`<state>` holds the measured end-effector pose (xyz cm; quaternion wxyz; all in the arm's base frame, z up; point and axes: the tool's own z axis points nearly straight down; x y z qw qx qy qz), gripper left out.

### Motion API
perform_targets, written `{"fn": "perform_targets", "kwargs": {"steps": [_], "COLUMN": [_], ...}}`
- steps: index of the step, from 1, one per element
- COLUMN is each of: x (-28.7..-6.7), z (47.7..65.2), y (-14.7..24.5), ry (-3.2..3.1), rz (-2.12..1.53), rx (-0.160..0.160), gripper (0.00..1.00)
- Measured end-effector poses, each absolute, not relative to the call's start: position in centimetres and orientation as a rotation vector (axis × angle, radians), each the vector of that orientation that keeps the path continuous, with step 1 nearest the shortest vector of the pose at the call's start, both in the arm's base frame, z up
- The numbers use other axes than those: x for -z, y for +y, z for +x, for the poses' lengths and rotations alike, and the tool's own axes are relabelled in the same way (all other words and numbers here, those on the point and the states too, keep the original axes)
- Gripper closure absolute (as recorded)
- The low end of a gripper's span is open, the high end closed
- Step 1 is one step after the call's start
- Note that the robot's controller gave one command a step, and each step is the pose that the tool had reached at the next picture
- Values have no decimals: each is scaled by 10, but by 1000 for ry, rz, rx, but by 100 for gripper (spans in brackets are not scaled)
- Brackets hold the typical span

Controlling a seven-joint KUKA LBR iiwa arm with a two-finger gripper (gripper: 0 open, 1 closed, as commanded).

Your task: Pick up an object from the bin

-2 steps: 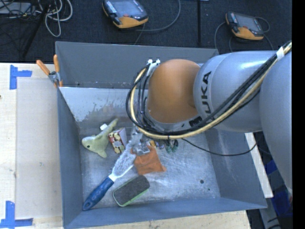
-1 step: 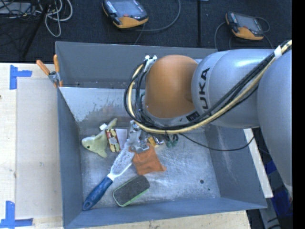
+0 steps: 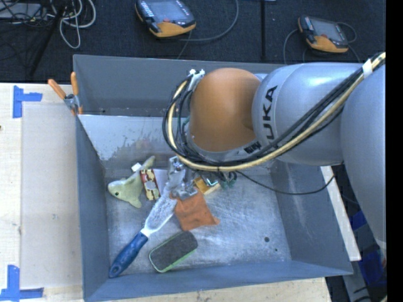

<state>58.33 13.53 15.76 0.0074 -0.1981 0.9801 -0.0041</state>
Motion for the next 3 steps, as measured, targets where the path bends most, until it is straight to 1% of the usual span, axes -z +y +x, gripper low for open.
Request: {"fn": "perform_targets", "kwargs": {"steps": [1,2,3], "x": [-190,-94,-94], "z": [562,567,567], "y": [133,147,147], "ry": [3062,2973,2974], "rz": [-640,-843,-841], "rx": [10,20,20], "gripper": [0,100,100]}}
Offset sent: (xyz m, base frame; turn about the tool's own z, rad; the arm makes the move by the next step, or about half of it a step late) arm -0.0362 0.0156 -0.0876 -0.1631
